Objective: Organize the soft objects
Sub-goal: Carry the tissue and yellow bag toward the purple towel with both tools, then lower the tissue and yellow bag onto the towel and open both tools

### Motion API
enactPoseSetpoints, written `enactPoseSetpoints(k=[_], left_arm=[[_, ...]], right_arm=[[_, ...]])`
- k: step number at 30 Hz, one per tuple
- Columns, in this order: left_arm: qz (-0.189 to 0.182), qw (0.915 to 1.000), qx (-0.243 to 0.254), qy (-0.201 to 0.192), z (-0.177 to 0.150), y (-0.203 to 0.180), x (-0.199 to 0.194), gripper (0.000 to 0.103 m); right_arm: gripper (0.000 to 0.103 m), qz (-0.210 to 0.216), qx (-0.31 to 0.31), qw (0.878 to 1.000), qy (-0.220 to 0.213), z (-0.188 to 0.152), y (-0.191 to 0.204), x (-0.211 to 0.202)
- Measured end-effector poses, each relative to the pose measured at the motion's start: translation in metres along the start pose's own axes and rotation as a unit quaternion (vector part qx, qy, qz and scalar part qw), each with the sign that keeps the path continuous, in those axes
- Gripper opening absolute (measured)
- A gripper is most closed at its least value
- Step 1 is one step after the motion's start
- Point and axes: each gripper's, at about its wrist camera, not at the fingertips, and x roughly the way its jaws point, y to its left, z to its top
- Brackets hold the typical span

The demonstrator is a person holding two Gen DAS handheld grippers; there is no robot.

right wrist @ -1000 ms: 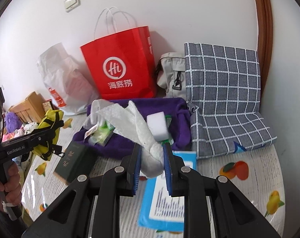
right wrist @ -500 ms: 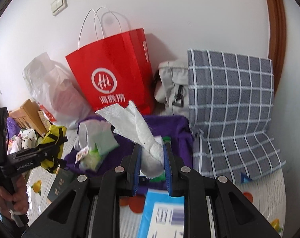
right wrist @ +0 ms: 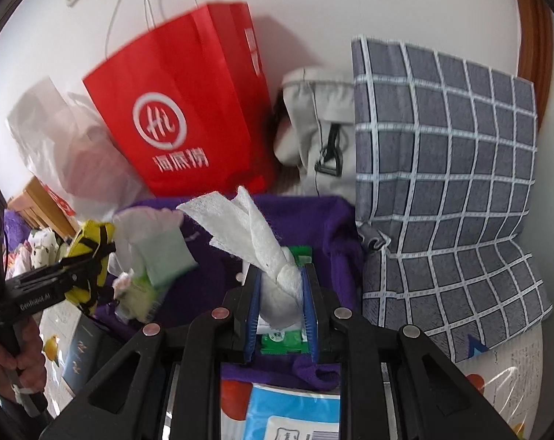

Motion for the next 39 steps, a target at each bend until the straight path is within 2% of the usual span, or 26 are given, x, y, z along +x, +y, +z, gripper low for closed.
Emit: enactPoseSetpoints(k=[5,15,25,27,32,34,38,39], left_arm=[[-0.005,0.9999,0.012,0.007,0.005,-0.012,0.017,0.042],[-0.022,0.9992,0.025,0.024,0.009,-0.019,0.037,0.044],[-0.039,0.9982,0.027,0.038,0.008,-0.019,0.045,0.048],[-0.042,0.998,0.027,0.039,0.008,-0.019,0.046,0.05],[-0.052,0.9973,0.026,0.044,0.009,-0.02,0.048,0.055],[-0.05,0.9973,0.034,0.043,0.009,-0.023,0.047,0.058],[-0.038,0.9981,0.039,0.028,0.01,-0.026,0.042,0.078],[-0.034,0.9983,0.04,0.024,0.01,-0.026,0.04,0.079]], right_arm=[[0.022,-0.01,-0.003,1.0,0.009,0.001,-0.004,0.012],[0.022,0.009,-0.034,0.998,0.06,-0.007,0.012,0.052],[0.023,0.008,-0.047,0.995,0.083,-0.014,0.024,0.074],[0.026,0.01,-0.043,0.996,0.082,-0.014,0.023,0.075],[0.047,0.034,-0.032,0.996,0.077,-0.012,0.019,0.07],[0.049,0.033,-0.039,0.996,0.075,-0.011,0.02,0.069],[0.054,0.035,-0.052,0.995,0.074,-0.011,0.023,0.064],[0.054,0.033,-0.054,0.995,0.071,-0.011,0.024,0.062]])
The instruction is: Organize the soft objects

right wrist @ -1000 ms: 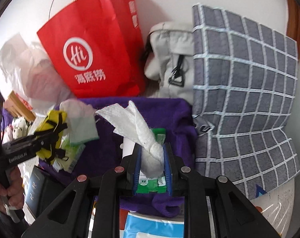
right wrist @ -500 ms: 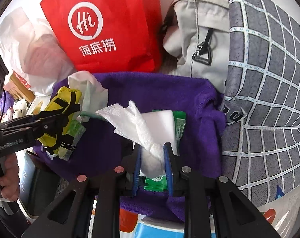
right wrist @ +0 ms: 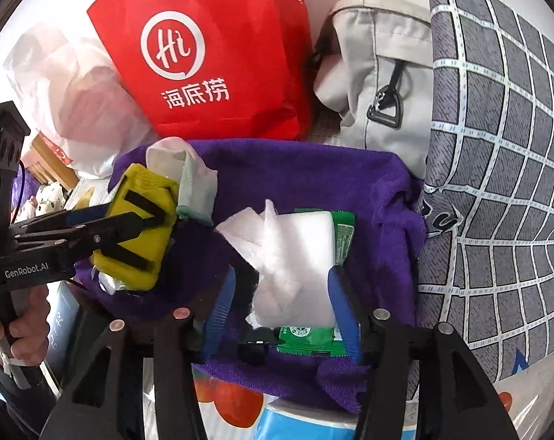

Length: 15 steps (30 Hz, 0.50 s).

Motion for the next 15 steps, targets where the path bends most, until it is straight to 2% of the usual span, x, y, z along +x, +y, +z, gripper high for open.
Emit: enactPoseSetpoints(k=[8,15], left_arm=[[0.019,0.9997,-0.006,-0.014,-0.005,0.002,-0.023,0.079],[0.018,0.9995,-0.005,-0.024,-0.028,-0.004,-0.06,0.079]], right_arm=[[0.058,-0.001,0.012,1.0,-0.024,0.001,0.001,-0.025],[0.058,-0.004,0.036,0.998,-0.042,-0.018,0.002,-0.064]])
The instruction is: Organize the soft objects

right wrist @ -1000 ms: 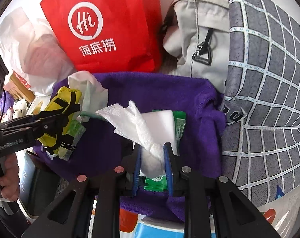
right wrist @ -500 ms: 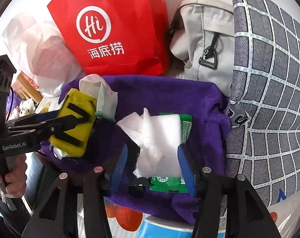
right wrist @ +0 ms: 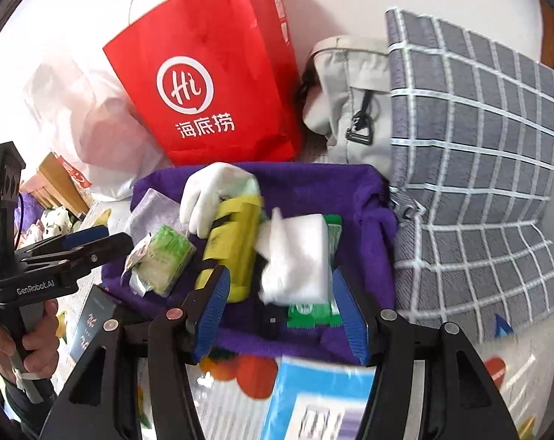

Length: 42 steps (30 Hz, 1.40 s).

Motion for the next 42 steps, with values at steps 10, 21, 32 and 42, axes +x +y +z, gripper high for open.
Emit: enactPoseSetpoints(k=[10,21,32,42], left_arm=[[0.001,0.9995,-0.003,-0.031,-0.044,-0.016,-0.077,0.079],[0.025,0.9977,0.002,-0.063,-0.115,-0.034,-0.165,0.082],[0.066,0.9934,0.011,-0.093,-0.181,-0.055,-0.225,0.1],[0.073,0.991,0.008,-0.112,-0.221,-0.07,-0.256,0.1]], right_arm=[[0.058,-0.03,-0.008,1.0,-0.005,-0.043,0.025,-0.069],[0.086,-0.039,-0.012,0.998,-0.044,-0.108,0.059,-0.152],[0.103,-0.088,-0.014,0.993,-0.076,-0.172,0.077,-0.216],[0.103,-0.08,0.006,0.992,-0.093,-0.213,0.077,-0.253]])
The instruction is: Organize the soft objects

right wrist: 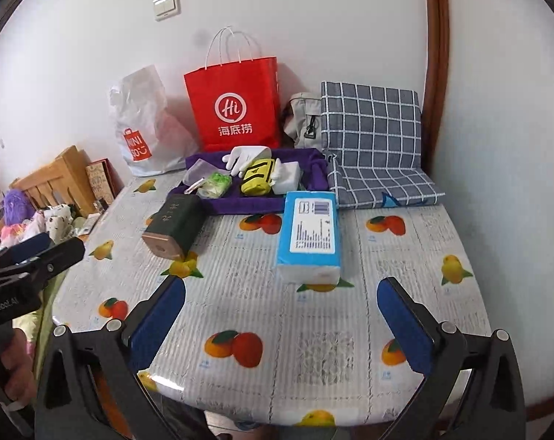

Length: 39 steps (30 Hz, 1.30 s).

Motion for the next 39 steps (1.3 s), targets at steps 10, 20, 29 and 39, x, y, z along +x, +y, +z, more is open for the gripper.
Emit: enactPoseSetpoints(k=[10,20,29,39], left_arm=[[0.005,1.0,0.003,-0.008,-0.009,0.001,-0.012,0.1],[0.006,0.9999,0.004,-0.009,-0.011,-0.001,-0.017,0.1],[0.005,0.9999,0.007,-0.009,-0.013,-0.006,-0.019,0.1],[0.004,0.9999,0.012,-0.008,-0.013,-0.008,-0.019,0.1]], right_arm=[[0.103,-0.013,-0.014,1.0,-0.012,-0.013,0.006,-0.019],[0.103,-0.01,-0.015,1.0,-0.016,-0.016,0.008,-0.024],[0.103,-0.008,-0.016,1.0,-0.02,-0.017,0.01,-0.029],[0.103,-0.008,-0.015,1.0,-0.022,-0.016,0.009,-0.031]])
